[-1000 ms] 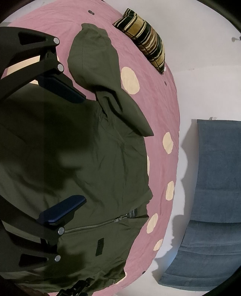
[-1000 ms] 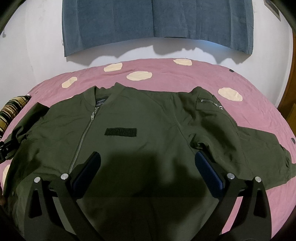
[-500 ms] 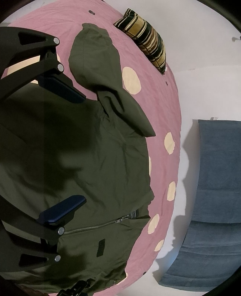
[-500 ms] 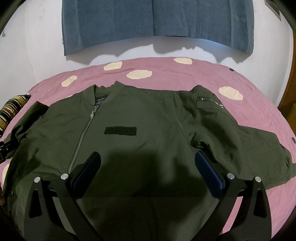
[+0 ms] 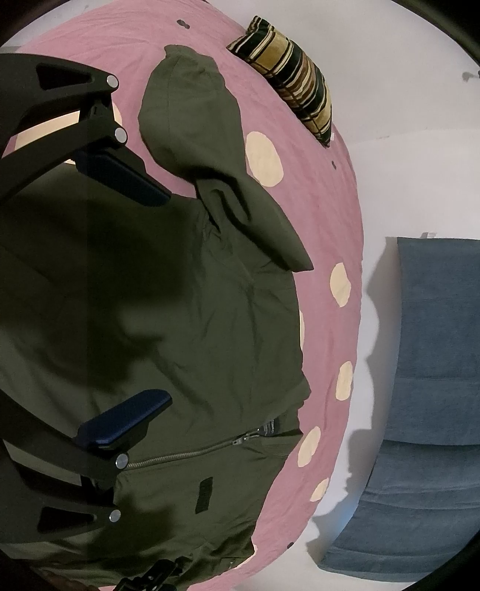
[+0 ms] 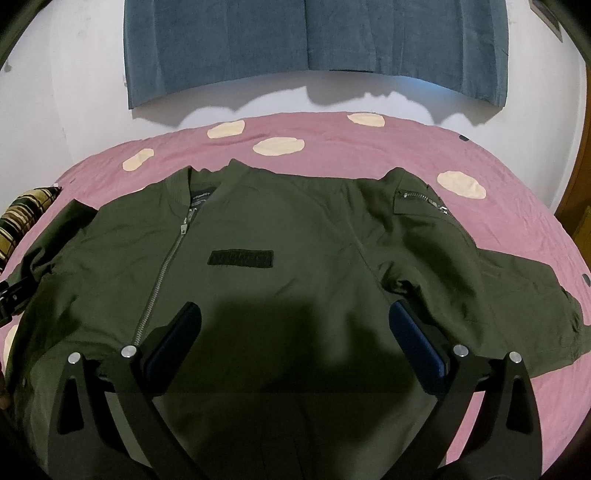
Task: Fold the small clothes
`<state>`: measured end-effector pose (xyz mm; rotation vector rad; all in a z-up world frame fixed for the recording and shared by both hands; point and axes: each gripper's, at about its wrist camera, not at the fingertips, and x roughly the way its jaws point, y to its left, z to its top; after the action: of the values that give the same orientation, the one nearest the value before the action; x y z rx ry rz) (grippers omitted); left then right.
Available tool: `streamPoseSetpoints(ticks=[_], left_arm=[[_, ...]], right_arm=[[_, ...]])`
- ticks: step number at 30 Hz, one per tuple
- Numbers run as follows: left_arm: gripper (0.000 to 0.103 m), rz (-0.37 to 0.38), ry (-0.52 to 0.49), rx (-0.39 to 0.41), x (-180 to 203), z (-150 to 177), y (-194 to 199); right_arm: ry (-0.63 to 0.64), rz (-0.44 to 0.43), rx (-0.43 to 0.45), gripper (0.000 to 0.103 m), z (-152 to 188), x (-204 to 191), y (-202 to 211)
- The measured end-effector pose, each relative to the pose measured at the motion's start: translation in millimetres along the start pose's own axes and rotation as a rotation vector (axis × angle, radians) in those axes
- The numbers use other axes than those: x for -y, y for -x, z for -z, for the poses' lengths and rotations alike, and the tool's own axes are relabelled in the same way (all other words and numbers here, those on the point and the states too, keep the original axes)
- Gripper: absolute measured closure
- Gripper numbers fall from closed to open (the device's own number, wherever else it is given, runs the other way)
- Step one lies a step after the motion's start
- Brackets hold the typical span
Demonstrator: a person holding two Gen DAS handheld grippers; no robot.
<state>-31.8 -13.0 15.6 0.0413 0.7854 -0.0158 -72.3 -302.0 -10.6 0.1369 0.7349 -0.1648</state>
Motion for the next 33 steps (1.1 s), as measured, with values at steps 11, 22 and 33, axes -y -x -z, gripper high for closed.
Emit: streamPoseSetpoints(ticks=[11,22,33], left_arm=[[0.004,0.017,-0.004,-0.009,1.4,1.2,-2.8],[0.004,0.006,0.007,-0.023,-5.2,0.6,-10.7],[0.004,-0.02,0.021,-0.05,-9.8,2.3,-16.5]], right_arm=[[-0.106,-0.055,-0.014,0.002,-4.2,36.3,8.5],[-0.748,-0.026,0.086,0.002,47.8,295.5,79.0],[-1.063,0.01,0.027,0.037,122.0,404.6,67.6]])
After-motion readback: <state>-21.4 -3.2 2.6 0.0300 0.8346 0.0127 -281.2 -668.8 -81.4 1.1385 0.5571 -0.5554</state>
